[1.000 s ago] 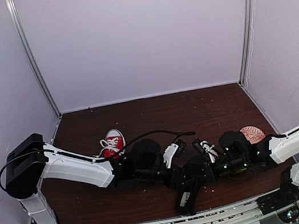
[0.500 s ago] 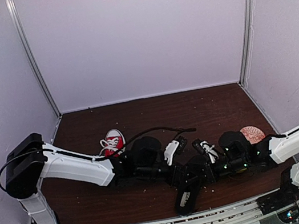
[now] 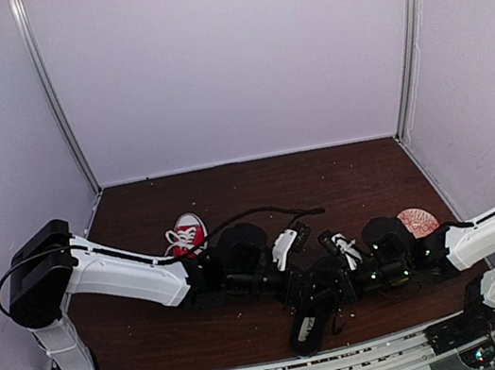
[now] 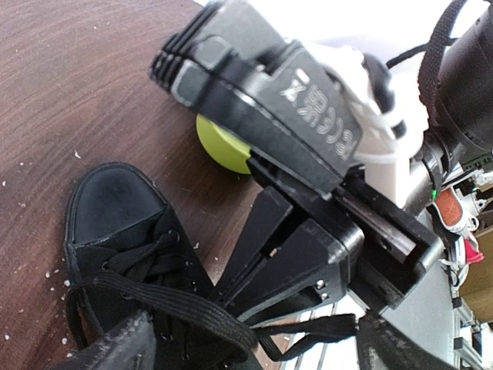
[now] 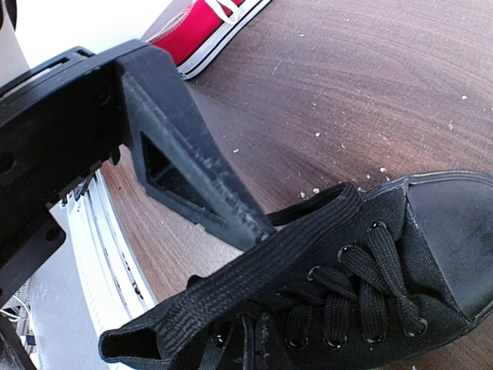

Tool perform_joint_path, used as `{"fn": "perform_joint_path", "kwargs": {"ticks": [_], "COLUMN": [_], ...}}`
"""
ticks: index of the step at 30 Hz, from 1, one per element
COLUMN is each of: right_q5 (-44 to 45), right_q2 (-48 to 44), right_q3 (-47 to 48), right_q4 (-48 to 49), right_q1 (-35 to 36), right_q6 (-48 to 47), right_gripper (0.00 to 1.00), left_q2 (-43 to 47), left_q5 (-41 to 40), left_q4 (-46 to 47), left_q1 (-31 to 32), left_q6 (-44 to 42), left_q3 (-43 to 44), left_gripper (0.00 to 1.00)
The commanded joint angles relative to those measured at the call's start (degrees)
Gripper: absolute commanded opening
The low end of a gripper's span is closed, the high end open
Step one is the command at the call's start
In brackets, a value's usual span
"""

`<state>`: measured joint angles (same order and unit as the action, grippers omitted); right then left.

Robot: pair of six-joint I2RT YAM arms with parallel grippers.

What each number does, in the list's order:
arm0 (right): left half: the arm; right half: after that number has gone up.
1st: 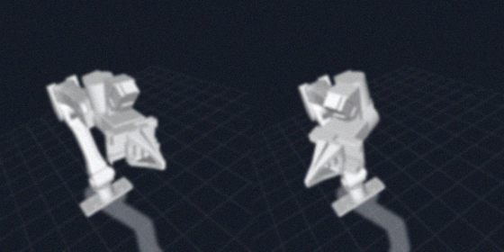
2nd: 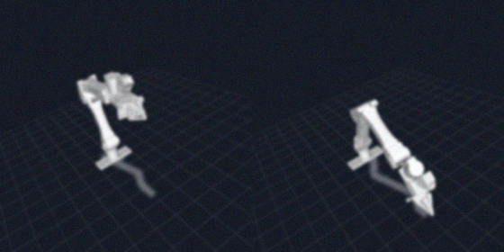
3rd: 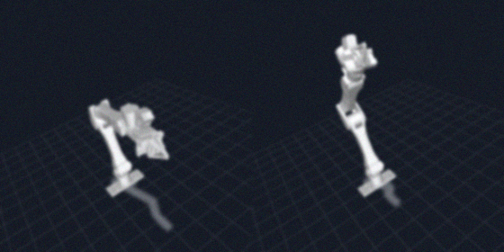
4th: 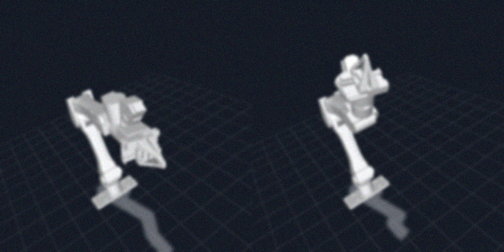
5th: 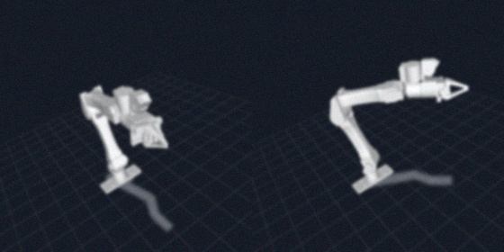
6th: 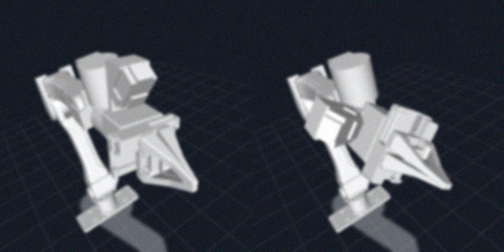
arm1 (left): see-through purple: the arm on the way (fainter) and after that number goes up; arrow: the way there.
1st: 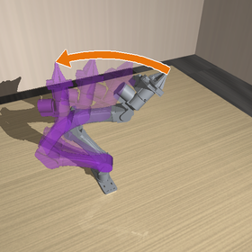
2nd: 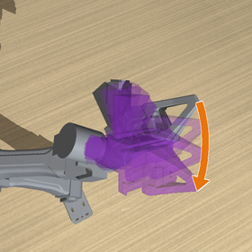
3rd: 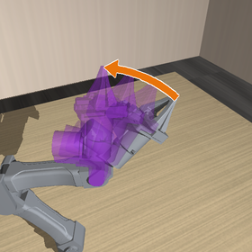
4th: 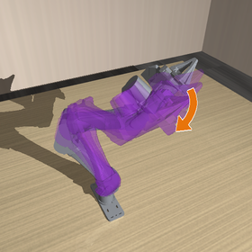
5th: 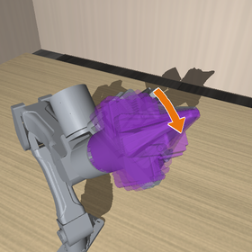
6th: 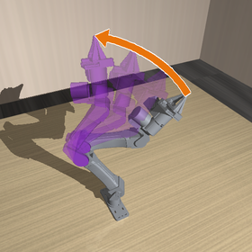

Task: Tie the shoes
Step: Cross the shoelace with the shoelace.

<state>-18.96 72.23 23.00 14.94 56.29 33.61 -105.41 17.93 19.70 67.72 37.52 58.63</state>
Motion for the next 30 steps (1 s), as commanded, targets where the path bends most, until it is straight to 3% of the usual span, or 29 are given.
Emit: {"fn": "perform_joint_path", "kwargs": {"ticks": [1, 7, 18, 26, 30], "right_q5": [2.26, 2.39, 3.15, 4.57, 6.9], "right_q2": [-0.23, -1.58, -3.48, -5.72, -8.53], "right_q3": [1.08, 0.67, 0.22, -0.03, -0.87], "right_q4": [-0.33, -0.49, -1.39, -4.56, -7.07], "right_q1": [0.25, 0.23, 0.29, 0.16, 0.05], "right_q6": [-0.38, -0.2, -0.36, -1.17, -1.51], "right_gripper": [0.0, 0.0, 0.0, 0.0, 0.05], "left_q2": [1.86, 0.99, 0.47, 1.71, 2.51], "left_q5": [-0.41, -0.65, -1.58, -4.0, -5.95], "left_q4": [3.41, 3.13, 0.56, -1.78, -1.9], "left_q1": [0.39, 0.39, 0.39, 0.39, 0.39], "left_q6": [0.28, 0.49, -0.23, -1.66, -1.83], "left_q3": [-0.23, -0.72, -0.32, -0.52, -0.94], "left_gripper": [0.86, 0.55, 0.27, 0.01, 0.0]}}
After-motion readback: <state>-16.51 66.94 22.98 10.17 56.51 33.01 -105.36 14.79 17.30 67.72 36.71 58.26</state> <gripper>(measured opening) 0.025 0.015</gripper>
